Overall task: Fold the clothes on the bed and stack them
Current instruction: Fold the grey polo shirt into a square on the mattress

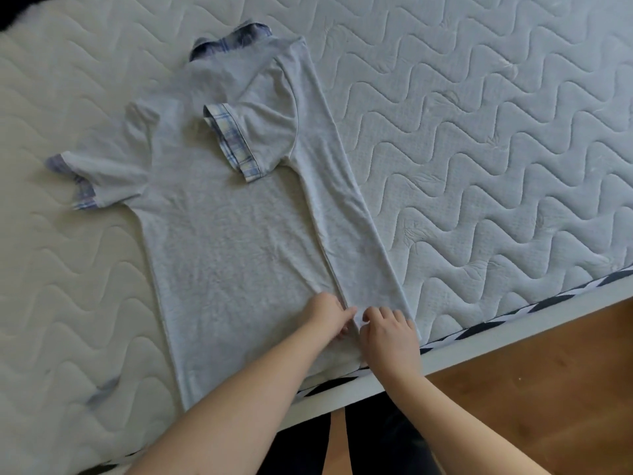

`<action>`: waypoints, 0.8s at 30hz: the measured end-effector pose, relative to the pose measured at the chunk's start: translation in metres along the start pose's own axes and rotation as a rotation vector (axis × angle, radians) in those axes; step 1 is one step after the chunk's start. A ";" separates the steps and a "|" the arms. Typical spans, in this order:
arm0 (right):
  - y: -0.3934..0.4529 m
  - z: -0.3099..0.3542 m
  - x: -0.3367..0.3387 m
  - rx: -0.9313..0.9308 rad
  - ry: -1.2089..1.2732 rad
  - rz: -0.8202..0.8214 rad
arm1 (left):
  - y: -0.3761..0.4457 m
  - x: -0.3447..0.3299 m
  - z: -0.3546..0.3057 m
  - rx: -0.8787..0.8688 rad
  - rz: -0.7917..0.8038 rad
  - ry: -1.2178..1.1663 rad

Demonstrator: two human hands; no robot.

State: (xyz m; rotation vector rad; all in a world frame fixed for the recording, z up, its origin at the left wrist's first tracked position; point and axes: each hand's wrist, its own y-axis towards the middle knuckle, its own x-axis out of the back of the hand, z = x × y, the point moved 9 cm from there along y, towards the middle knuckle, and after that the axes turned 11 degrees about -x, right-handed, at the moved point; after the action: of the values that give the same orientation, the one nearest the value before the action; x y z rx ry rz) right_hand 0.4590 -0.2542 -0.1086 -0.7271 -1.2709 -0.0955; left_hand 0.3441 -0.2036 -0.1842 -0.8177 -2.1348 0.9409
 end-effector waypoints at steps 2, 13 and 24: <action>0.016 0.016 0.010 0.036 0.047 -0.028 | 0.000 0.014 0.006 -0.002 -0.006 0.104; 0.097 0.184 0.049 0.388 0.026 -0.024 | 0.009 0.234 0.046 -0.363 -0.499 -0.121; 0.122 0.332 0.049 0.575 -0.102 -0.008 | -0.031 0.410 0.124 -0.328 -0.965 0.112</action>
State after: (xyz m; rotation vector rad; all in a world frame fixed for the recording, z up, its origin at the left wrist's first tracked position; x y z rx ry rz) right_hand 0.2536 0.0364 -0.0836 -0.2317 -1.3124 0.2951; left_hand -0.0001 0.0383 -0.0971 0.0825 -2.2136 0.0419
